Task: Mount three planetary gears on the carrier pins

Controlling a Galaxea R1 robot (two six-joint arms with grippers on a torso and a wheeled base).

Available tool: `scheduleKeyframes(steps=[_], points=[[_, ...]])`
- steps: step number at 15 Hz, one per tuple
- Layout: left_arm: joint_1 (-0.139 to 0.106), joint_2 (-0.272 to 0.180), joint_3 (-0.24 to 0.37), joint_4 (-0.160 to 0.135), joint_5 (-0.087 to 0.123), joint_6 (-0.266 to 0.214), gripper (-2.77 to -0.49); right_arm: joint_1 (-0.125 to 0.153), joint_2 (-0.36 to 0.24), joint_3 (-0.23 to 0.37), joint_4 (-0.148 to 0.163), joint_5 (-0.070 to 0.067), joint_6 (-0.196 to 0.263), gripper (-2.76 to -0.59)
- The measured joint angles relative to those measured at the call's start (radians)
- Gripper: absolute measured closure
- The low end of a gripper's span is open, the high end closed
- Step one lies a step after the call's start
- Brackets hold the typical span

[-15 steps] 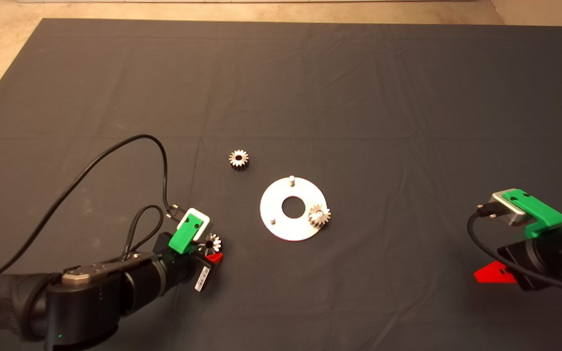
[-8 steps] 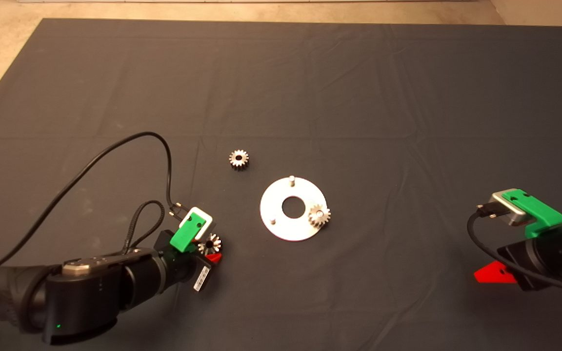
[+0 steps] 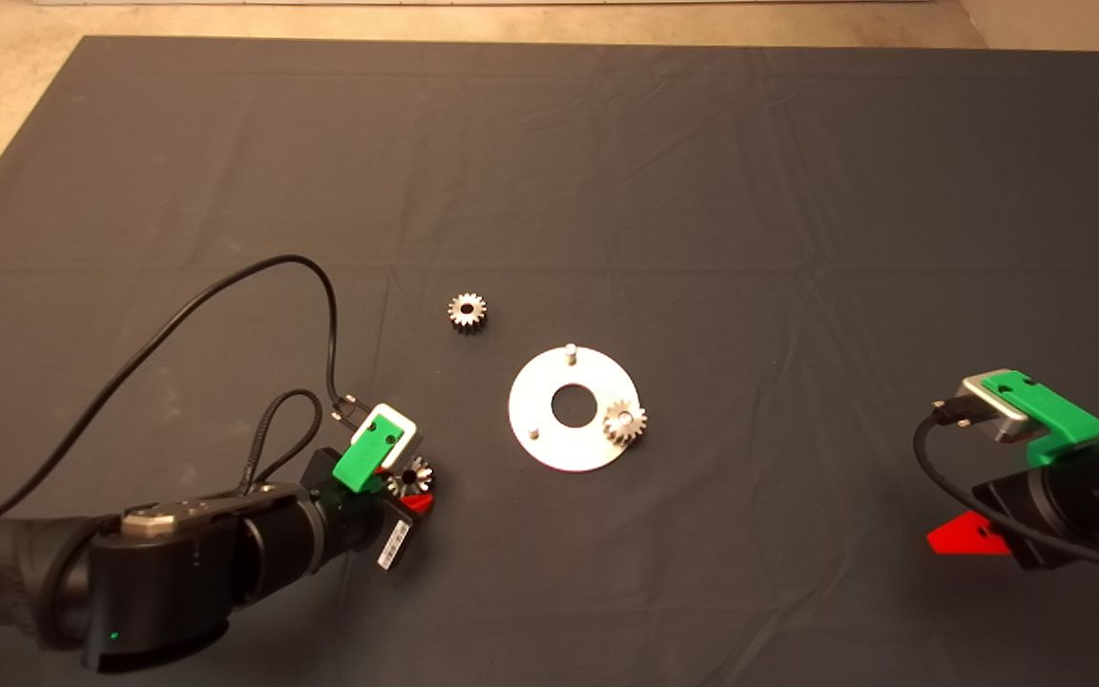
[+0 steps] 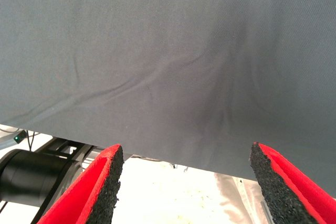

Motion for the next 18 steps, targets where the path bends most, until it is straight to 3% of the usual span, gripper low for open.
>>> scheduleKeyframes(steps=[8,11,14,16,18], points=[[-0.017,0.003,-0.006,-0.021,0.003,0.006,-0.8,0.0,0.0,0.0,0.0,0.0,0.0,-1.78],[-0.055,0.003,-0.006,-0.065,0.007,0.033,-0.74,0.0,0.0,0.0,0.0,0.0,0.0,-1.78],[-0.119,0.003,0.001,-0.11,0.018,0.038,-0.72,0.0,0.0,0.0,0.0,0.0,0.0,-1.78],[-0.129,0.01,0.017,-0.117,0.023,0.04,-0.66,0.0,0.0,0.0,0.0,0.0,0.0,-1.78],[-0.129,0.036,0.037,-0.125,0.042,0.041,-0.66,0.0,0.0,0.0,0.0,0.0,0.0,-1.78]])
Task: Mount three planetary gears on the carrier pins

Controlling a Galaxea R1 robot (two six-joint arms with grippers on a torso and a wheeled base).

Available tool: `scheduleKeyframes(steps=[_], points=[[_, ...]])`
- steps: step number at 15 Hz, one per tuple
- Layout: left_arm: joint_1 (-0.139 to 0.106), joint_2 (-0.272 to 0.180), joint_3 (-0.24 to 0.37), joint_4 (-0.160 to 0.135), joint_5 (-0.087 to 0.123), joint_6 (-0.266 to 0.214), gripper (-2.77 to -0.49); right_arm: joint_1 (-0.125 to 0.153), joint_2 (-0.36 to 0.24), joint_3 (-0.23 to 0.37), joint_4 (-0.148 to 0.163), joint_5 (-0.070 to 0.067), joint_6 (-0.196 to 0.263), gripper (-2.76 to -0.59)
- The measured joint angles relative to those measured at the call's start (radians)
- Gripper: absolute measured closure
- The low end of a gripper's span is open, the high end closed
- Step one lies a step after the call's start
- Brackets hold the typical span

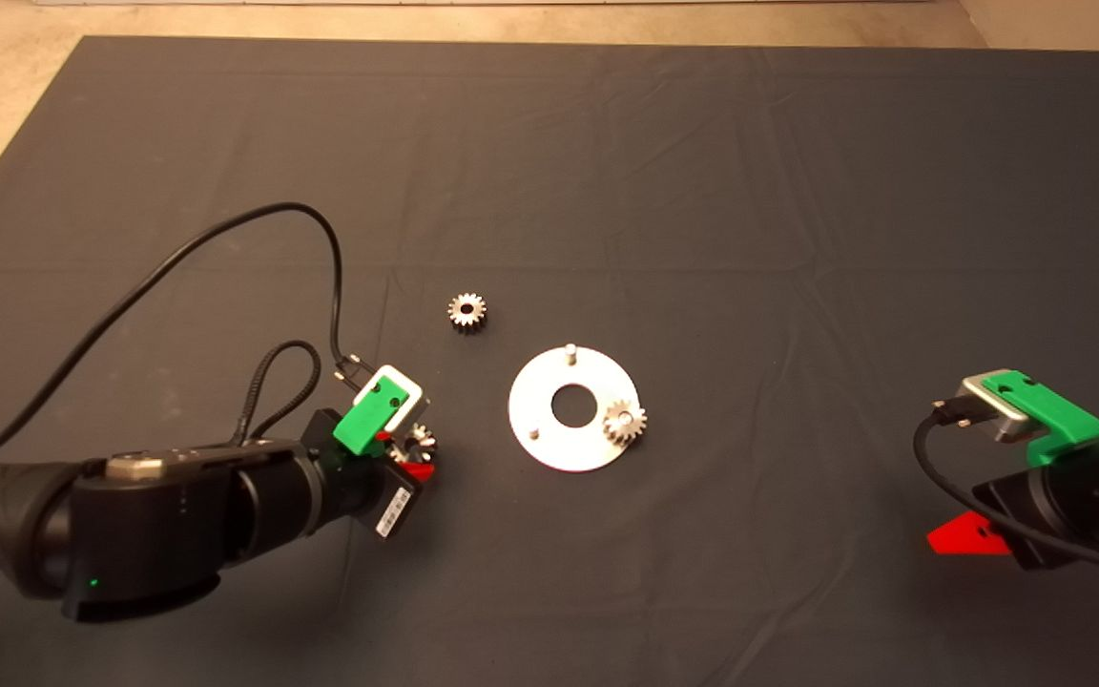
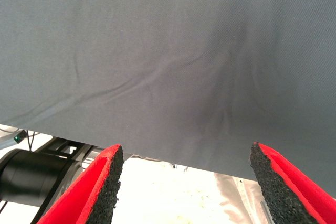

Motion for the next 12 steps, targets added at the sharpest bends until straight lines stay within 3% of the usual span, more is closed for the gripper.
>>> scheduleKeyframes(steps=[3,4,6,8,12], points=[[0.0,0.046,0.017,-0.002,0.005,0.0,-0.65,0.0,0.0,0.0,0.0,0.0,0.0,-1.78],[0.0,0.056,0.025,-0.003,0.022,0.001,-0.64,0.0,0.0,0.0,0.0,0.0,0.0,-1.78],[-0.003,0.101,0.025,-0.003,0.076,0.014,-0.64,0.0,0.0,0.0,0.0,0.001,0.0,-1.78],[-0.003,0.142,0.025,-0.005,0.08,0.037,-0.64,0.0,0.0,0.0,0.0,0.002,0.0,-1.78],[-0.003,0.161,0.017,-0.009,0.09,0.05,-0.64,0.0,0.001,0.0,0.0,0.001,0.0,-1.78]])
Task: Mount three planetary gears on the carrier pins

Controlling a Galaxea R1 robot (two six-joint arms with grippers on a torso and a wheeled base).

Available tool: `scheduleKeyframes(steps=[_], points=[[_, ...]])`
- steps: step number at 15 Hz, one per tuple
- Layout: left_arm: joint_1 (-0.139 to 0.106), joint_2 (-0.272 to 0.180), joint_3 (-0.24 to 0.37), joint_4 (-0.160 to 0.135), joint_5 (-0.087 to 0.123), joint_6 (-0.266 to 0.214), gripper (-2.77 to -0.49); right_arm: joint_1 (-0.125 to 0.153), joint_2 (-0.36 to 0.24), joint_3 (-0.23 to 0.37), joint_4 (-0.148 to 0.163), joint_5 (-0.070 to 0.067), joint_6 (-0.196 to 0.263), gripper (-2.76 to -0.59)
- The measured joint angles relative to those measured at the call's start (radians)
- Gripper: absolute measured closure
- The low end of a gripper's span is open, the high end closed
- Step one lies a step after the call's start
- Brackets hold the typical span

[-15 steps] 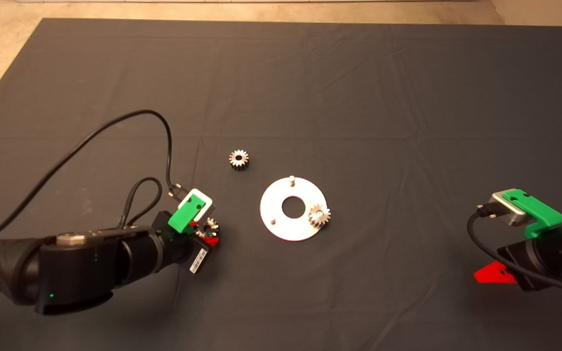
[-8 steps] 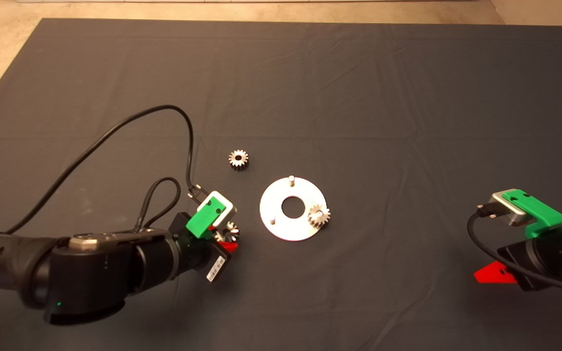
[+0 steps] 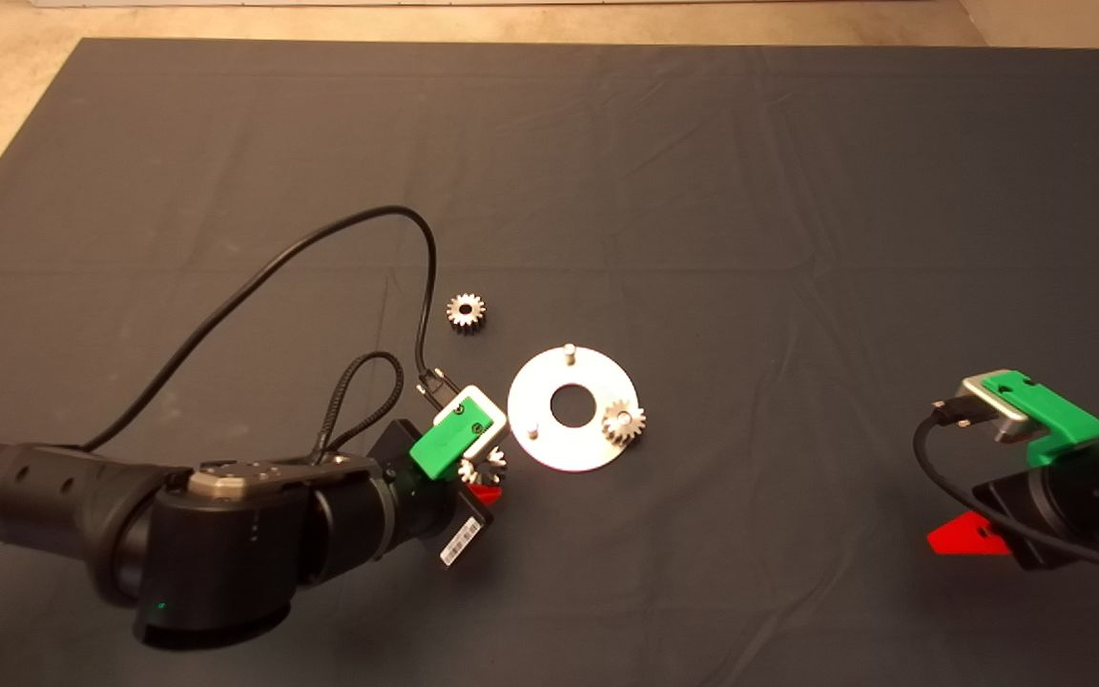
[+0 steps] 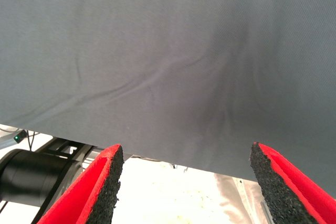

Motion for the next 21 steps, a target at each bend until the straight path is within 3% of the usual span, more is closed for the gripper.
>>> scheduleKeyframes(steps=[3,7,9,12,15,16,21], points=[[-0.006,0.036,-0.055,-0.03,0.006,0.04,-0.64,0.0,0.0,0.0,0.0,-0.001,0.0,-1.78],[-0.019,0.054,-0.12,-0.04,0.01,0.07,-0.64,0.0,0.001,0.0,0.0,0.001,0.0,-1.78],[-0.025,0.061,-0.125,-0.049,0.008,0.074,-0.64,0.0,0.001,0.0,0.0,0.002,0.0,-1.78],[-0.062,0.06,-0.125,-0.076,0.008,0.078,-0.64,0.0,0.001,0.0,0.003,0.009,0.0,-1.78],[-0.099,0.06,-0.125,-0.126,0.009,0.085,-0.64,0.0,0.001,0.0,0.003,0.009,0.0,-1.78],[-0.106,0.06,-0.125,-0.128,0.009,0.085,-0.64,0.0,0.001,0.0,0.004,0.009,0.0,-1.78],[-0.107,0.083,-0.125,-0.132,0.01,0.085,-0.64,0.0,0.001,0.0,0.005,0.01,0.0,-1.78]])
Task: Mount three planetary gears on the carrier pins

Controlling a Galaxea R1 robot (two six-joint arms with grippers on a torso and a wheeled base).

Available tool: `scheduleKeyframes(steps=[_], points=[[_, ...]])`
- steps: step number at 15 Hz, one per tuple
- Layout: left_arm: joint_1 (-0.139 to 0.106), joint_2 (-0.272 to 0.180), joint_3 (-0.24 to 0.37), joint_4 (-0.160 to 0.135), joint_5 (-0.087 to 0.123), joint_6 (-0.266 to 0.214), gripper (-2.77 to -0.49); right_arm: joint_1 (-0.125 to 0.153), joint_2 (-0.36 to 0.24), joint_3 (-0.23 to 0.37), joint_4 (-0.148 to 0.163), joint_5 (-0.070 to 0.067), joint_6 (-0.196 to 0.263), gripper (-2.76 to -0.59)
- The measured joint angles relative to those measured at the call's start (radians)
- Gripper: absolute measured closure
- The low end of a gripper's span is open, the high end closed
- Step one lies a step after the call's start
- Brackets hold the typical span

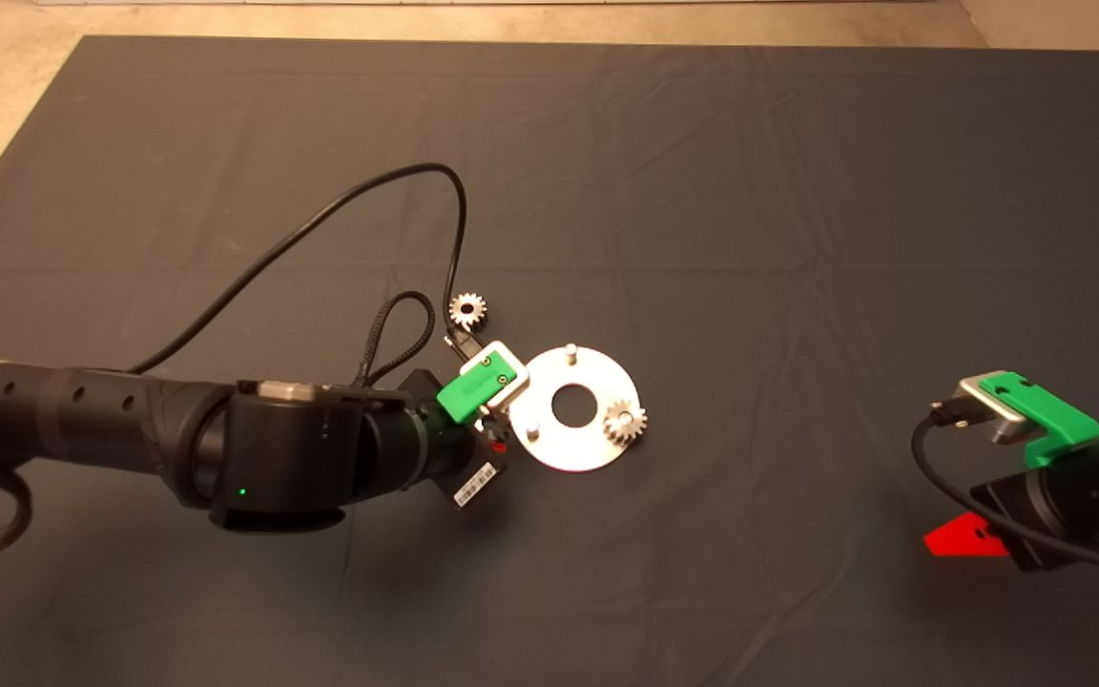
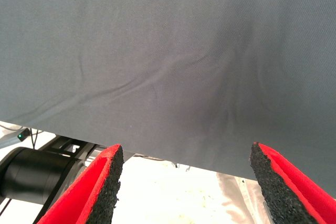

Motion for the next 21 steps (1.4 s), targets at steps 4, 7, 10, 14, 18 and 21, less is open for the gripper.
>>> scheduleKeyframes(steps=[4,7,10,14,18,21], points=[[0.0,0.017,0.0,0.0,-0.003,-0.001,-0.64,0.0,0.0,0.0,0.001,0.0,0.0,-1.78],[0.0,0.026,0.0,-0.001,-0.001,-0.002,-0.64,0.0,0.0,0.0,0.001,0.008,0.0,-1.78],[0.0,0.033,-0.001,-0.001,-0.002,-0.002,-0.63,0.0,0.0,0.0,0.001,0.008,0.0,-1.78],[0.0,0.057,-0.027,-0.001,0.0,-0.009,-0.62,0.0,0.0,0.0,0.001,0.008,0.0,-1.78],[0.0,0.077,-0.051,-0.002,-0.009,-0.017,-0.62,0.0,0.0,0.0,0.002,0.008,0.0,-1.78],[0.0,0.077,-0.06,-0.002,-0.009,-0.017,-0.62,0.0,0.0,0.0,0.002,0.008,0.0,-1.78]])
